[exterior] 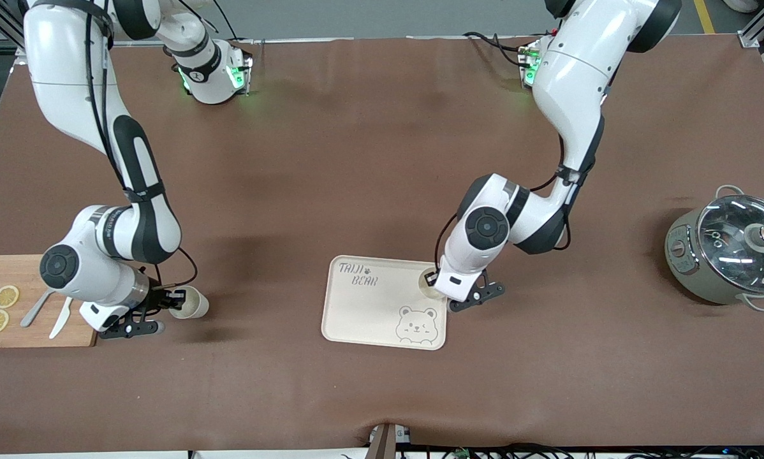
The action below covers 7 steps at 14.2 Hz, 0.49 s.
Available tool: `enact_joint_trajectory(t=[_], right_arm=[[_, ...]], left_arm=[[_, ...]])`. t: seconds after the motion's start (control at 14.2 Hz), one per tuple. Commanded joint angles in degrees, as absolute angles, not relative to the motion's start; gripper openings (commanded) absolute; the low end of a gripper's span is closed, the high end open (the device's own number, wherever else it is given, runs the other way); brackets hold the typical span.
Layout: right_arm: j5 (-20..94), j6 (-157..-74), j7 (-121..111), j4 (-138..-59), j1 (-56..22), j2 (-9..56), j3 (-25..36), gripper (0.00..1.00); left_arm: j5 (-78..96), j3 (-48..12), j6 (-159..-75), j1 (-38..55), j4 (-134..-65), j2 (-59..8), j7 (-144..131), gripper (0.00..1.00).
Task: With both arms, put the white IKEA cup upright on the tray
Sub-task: 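Carry the cups with both grippers toward the white bear tray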
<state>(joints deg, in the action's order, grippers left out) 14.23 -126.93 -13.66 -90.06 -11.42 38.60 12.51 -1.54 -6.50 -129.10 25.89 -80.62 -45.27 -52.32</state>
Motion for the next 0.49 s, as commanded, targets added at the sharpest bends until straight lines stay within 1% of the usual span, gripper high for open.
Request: enact_joint_trajectory(t=[0.0,0.21,0.28,0.42], right_arm=[[15.3,-114.7,-12.9,-83.0,-11.2,35.6,12.2,0.0],[15.3,-103.7,-1.5,-75.3,-12.9,34.2,12.0,0.0],[15.2,-101.7,4.1,-73.3,-15.1,34.1,12.0,0.0],[15.0,-101.5,13.7,-71.9,-20.2,34.1,12.1,0.0]], left_arm=[[-2.2,-5.8,-127.6,27.1,-77.7,-46.8,-53.8,0.0],[-2.5,-5.7,-127.7,27.9,-77.7,-47.5,-53.8,0.0],[-2.5,-5.7,-127.7,27.9,-77.7,-47.5,-53.8,0.0],[-2.8,-5.8,-127.6,27.9,-77.9,-47.4,-53.8,0.0]])
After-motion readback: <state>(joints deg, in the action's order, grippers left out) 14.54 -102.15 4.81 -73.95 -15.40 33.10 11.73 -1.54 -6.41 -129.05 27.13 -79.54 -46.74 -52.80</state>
